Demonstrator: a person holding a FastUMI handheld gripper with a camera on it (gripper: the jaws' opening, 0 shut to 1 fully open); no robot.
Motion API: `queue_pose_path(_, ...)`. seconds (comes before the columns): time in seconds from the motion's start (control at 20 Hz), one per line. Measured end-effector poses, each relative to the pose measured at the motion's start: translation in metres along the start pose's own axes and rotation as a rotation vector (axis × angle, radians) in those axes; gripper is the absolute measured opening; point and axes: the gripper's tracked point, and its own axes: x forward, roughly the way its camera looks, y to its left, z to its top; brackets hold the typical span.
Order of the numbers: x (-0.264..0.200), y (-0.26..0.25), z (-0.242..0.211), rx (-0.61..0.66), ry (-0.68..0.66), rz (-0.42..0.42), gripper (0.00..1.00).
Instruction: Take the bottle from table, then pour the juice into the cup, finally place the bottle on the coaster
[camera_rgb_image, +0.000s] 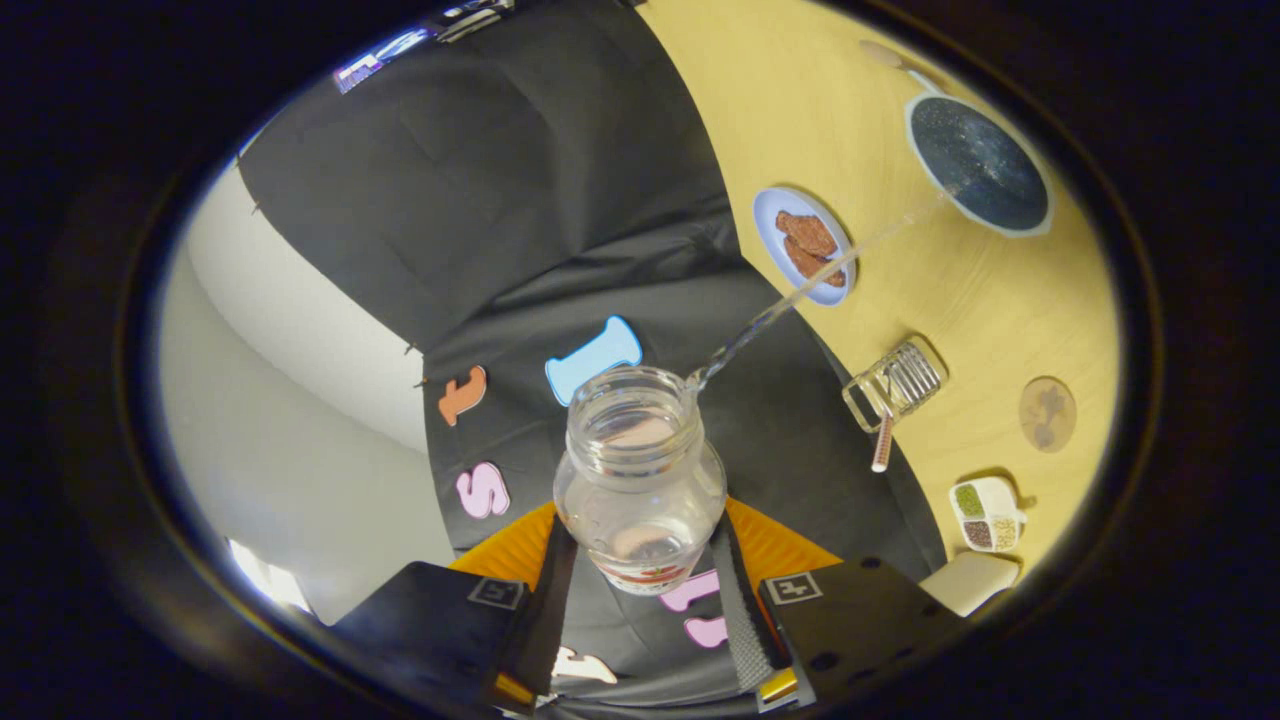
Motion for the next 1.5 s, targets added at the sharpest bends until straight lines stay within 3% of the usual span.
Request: queue_pose_path(1.5,-0.001,0.031,0.002,0.123,-0.034,0.086,0.72)
